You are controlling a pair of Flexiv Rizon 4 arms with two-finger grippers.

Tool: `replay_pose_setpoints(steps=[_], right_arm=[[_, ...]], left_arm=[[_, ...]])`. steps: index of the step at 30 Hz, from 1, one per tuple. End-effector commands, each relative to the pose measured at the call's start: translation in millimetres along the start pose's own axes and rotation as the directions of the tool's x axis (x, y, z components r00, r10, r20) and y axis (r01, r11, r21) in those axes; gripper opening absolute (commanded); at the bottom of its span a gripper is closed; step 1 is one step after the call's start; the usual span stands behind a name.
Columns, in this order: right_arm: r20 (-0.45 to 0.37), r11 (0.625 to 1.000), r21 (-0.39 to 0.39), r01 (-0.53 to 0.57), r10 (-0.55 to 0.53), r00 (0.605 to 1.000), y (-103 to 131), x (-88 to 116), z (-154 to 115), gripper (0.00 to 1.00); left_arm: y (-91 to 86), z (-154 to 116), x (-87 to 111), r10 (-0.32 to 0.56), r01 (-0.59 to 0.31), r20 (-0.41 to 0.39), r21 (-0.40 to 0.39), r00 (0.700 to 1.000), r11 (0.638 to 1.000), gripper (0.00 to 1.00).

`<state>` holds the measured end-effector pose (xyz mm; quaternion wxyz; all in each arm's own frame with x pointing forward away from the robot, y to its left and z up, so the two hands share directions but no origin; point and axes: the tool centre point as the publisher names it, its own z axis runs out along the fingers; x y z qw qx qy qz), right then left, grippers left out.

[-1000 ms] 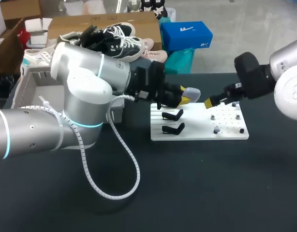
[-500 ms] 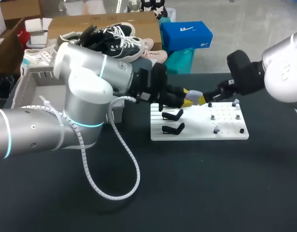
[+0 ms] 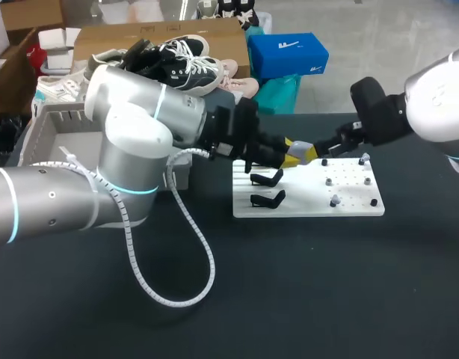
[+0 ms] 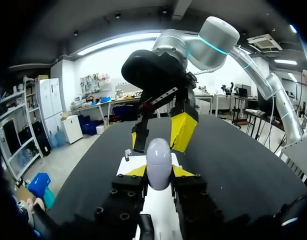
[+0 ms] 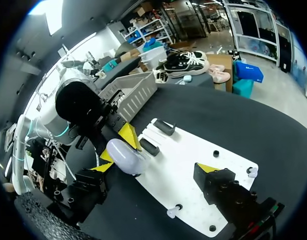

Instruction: Pick up each earbud case from the left stands, insert the matching earbuds, close the lid, and place the case in the box.

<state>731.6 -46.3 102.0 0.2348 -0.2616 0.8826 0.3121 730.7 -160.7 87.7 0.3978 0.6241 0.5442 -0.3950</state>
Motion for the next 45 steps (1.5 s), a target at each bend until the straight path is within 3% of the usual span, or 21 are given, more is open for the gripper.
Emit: replay_pose_setpoints(steps=[1,10,15,18,30,34,45], right_arm=[[0.001,1.0,-0.004,0.002,-0.002,1.0,-2.7,-2.8,0.2,1.0],[0.022,1.0,0.005,0.011,-0.011,1.0,-5.0,-7.6,-7.4,1.0],[0.043,0.999,0.045,0.017,-0.019,0.999,-7.9,-6.6,-21.3,1.0],[0.059,0.997,0.072,0.014,-0.018,0.998,-12.8,-4.1,-32.3,1.0],[0.054,0.985,0.172,-0.006,-0.003,0.999,-35.7,12.6,-59.1,1.0],[0.053,0.982,0.188,-0.024,0.015,0.999,-42.4,18.5,-62.5,1.0],[0.059,0.976,0.212,-0.057,0.046,0.997,-55.1,30.7,-64.9,1.0]], left_arm=[[0.9,1.9,2.1,-0.002,0.002,-0.001,0.011,1.0,1.0,0.0],[-4.0,5.8,6.7,-0.012,0.012,-0.008,0.03,1.0,0.999,0.0],[0.9,4.8,11.9,-0.033,0.033,0.005,-0.001,0.999,0.999,0.0],[3.5,4.4,12.6,-0.009,0.011,0.026,-0.066,1.0,0.998,0.0],[10.7,2.7,-2.4,0.087,-0.07,0.165,-0.111,0.982,0.991,0.0],[15.0,7.3,-6.0,0.13,-0.107,0.175,-0.137,0.976,0.985,0.0],[24.1,17.1,-6.4,0.147,-0.115,0.199,-0.163,0.969,0.98,0.0]])
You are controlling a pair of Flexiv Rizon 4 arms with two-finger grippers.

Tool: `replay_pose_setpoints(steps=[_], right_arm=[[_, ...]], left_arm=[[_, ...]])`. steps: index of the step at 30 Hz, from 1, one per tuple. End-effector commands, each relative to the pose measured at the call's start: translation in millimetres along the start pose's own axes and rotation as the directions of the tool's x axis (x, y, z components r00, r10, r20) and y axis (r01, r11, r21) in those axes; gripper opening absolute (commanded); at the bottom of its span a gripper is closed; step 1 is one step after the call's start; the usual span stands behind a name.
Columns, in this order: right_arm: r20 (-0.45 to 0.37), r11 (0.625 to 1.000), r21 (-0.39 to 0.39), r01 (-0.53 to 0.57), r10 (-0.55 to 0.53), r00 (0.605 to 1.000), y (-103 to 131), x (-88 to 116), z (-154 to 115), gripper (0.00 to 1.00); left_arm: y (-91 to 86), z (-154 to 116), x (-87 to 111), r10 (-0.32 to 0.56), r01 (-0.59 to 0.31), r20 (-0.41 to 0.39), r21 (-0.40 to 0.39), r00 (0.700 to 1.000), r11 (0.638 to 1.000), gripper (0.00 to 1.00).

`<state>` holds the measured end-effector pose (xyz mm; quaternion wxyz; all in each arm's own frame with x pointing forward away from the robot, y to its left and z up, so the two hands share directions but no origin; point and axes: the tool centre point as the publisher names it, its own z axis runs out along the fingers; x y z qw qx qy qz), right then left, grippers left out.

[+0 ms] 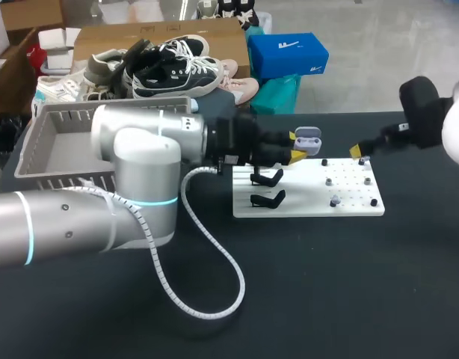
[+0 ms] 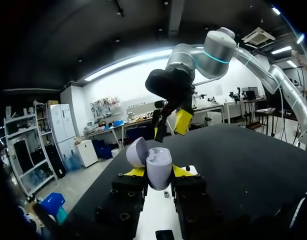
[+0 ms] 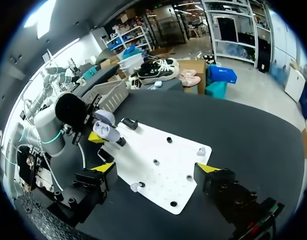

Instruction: Pick up each earbud case from the left stands, insert the matching earbuds, close the lid, and place the case in the box.

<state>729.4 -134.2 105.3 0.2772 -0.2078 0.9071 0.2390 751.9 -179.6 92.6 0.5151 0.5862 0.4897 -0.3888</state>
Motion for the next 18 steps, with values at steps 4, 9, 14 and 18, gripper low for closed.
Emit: replay_pose_setpoints(steps=[4,9,14,18], right_arm=[[-0.014,0.999,0.04,-0.009,0.01,1.0,-7.1,4.8,-6.3,1.0],[-0.016,0.999,0.049,-0.019,0.019,1.0,-10.7,6.1,-8.0,1.0],[-0.025,0.998,0.063,-0.013,0.014,1.0,-15.1,4.7,-6.5,1.0],[-0.063,0.995,0.099,0.025,-0.018,0.998,-24.7,2.5,-6.8,1.0]], left_arm=[[4.7,1.5,5.4,-0.019,0.019,0.041,0.001,0.999,1.0,0.0],[7.9,-3.0,8.7,-0.051,0.052,0.054,-0.007,0.997,0.999,0.0],[9.1,-3.3,9.2,-0.058,0.058,0.057,-0.008,0.997,0.998,0.0],[9.1,-3.3,9.2,-0.058,0.058,0.057,-0.008,0.997,0.998,0.0]])
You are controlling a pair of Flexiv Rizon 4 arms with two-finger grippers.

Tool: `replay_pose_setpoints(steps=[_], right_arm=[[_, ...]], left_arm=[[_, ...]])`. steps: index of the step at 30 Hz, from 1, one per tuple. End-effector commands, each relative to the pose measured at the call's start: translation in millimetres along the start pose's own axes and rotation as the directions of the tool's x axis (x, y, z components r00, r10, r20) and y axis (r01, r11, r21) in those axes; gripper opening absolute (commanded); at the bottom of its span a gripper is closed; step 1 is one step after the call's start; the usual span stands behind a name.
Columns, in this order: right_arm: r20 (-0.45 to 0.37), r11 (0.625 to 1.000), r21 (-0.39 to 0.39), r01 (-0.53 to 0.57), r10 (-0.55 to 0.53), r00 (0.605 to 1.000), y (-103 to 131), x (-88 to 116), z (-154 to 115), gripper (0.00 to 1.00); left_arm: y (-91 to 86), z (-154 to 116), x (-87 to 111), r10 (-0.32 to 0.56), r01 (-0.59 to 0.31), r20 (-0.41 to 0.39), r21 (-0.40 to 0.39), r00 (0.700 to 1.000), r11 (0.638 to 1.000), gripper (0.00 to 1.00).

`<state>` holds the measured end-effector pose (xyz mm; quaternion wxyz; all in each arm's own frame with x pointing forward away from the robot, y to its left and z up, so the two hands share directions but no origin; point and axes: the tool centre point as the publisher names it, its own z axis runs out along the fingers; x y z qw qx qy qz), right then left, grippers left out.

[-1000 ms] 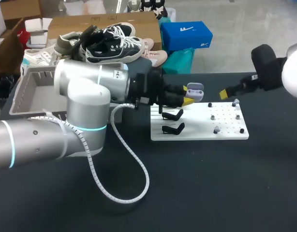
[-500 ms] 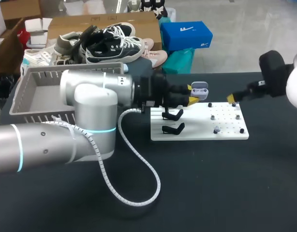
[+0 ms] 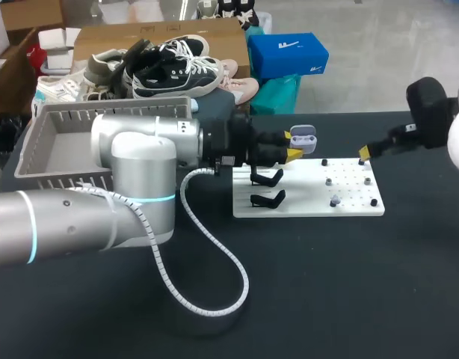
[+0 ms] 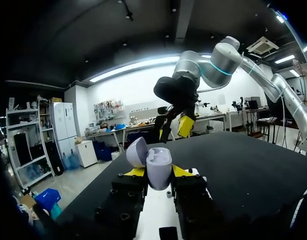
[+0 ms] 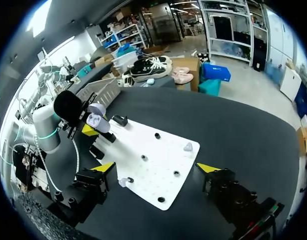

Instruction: Pick up each earbud case from the left stands, insert the matching earbuds, close the lid, and place the case in the box.

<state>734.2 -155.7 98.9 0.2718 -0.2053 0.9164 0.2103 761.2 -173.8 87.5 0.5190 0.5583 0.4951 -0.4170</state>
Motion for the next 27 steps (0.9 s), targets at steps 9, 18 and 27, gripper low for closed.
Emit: replay_pose_setpoints(steps=[9,18,27], right_arm=[[-0.128,0.97,0.143,0.195,-0.178,0.976,-21.9,-13.9,4.1,1.0],[-0.228,0.946,0.19,0.263,-0.218,0.949,-47.9,-17.3,34.5,1.0],[-0.27,0.945,0.178,0.274,-0.221,0.937,-57.6,-10.8,59.6,1.0]], left_arm=[[1.2,1.0,1.3,0.001,-0.001,0.003,0.0,1.0,1.0,0.0],[1.2,1.0,1.3,0.001,-0.001,0.003,0.0,1.0,1.0,0.0],[1.2,1.0,1.3,0.001,-0.001,0.003,0.0,1.0,1.0,0.0]])
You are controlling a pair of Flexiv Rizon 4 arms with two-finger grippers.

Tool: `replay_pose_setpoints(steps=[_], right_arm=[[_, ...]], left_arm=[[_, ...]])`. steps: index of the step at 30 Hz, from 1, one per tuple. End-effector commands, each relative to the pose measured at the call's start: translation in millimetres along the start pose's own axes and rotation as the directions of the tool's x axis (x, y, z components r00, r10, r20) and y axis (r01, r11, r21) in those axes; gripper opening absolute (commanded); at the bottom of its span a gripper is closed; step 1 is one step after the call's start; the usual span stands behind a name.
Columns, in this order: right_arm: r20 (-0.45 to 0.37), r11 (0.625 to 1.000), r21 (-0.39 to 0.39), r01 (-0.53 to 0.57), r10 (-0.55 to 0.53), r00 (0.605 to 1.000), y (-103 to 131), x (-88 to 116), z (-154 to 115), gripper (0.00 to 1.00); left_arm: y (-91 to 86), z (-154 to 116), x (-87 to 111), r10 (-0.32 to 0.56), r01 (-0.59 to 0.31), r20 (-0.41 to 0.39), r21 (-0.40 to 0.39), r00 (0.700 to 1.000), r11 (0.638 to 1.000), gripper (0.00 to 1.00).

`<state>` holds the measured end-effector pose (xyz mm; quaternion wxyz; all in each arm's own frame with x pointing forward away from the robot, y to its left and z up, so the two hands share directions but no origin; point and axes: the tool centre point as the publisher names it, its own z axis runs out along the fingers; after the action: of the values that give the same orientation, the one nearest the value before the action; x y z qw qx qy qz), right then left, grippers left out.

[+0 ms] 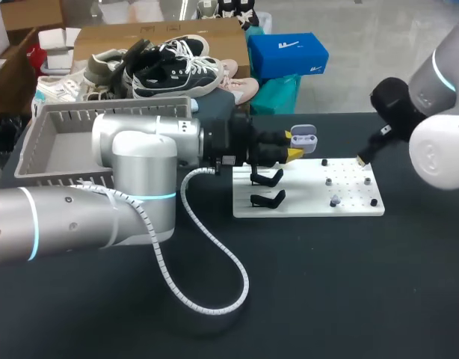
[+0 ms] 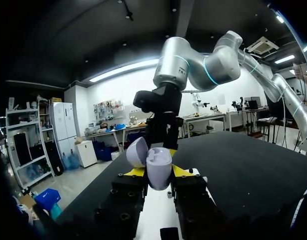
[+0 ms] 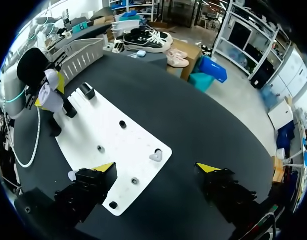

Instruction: Pick up each earbud case from the left stands, insert the matching earbuds, close the lid, and place the case in the box.

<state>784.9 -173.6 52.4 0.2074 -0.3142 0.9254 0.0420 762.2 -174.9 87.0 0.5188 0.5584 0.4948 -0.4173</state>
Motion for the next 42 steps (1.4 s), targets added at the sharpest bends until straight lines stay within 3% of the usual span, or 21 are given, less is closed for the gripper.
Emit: replay_pose_setpoints(steps=[1,11,18,20,25,29,34,42], right_arm=[[-0.012,1.0,-0.017,-0.007,0.006,1.0,-4.0,-5.2,13.4,1.0],[-0.047,0.999,-0.038,0.011,-0.012,0.999,-1.9,-5.1,24.6,1.0],[-0.053,1.0,-0.015,-0.012,0.012,0.999,0.4,-3.7,27.2,0.88],[-0.049,1.0,-0.002,-0.03,0.03,0.998,0.7,-3.2,28.0,0.78],[-0.026,0.998,0.017,-0.066,0.066,0.997,3.1,-0.1,25.6,0.9],[-0.026,0.996,0.028,-0.086,0.087,0.996,8.9,2.4,27.7,0.87],[-0.017,0.993,0.031,-0.117,0.118,0.993,11.0,5.2,29.8,0.7],[-0.014,0.991,0.036,-0.131,0.132,0.991,11.4,3.5,32.8,0.6]], left_arm=[[0.3,-0.1,0.8,0.001,-0.001,0.003,0.0,1.0,1.0,0.0],[0.3,-0.1,0.8,0.001,-0.001,0.003,0.0,1.0,1.0,0.0],[0.3,-0.1,0.8,0.001,-0.001,0.003,0.0,1.0,1.0,0.0],[0.3,-0.1,0.8,0.001,-0.001,0.003,0.0,1.0,1.0,0.0],[0.3,-0.1,0.8,0.001,-0.001,0.003,0.0,1.0,1.0,0.0],[0.3,-0.1,0.8,0.001,-0.001,0.003,0.0,1.0,1.0,0.0],[0.3,-0.1,0.8,0.001,-0.001,0.003,0.0,1.0,1.0,0.0],[0.3,-0.1,0.8,0.001,-0.001,0.003,0.0,1.0,1.0,0.0]])
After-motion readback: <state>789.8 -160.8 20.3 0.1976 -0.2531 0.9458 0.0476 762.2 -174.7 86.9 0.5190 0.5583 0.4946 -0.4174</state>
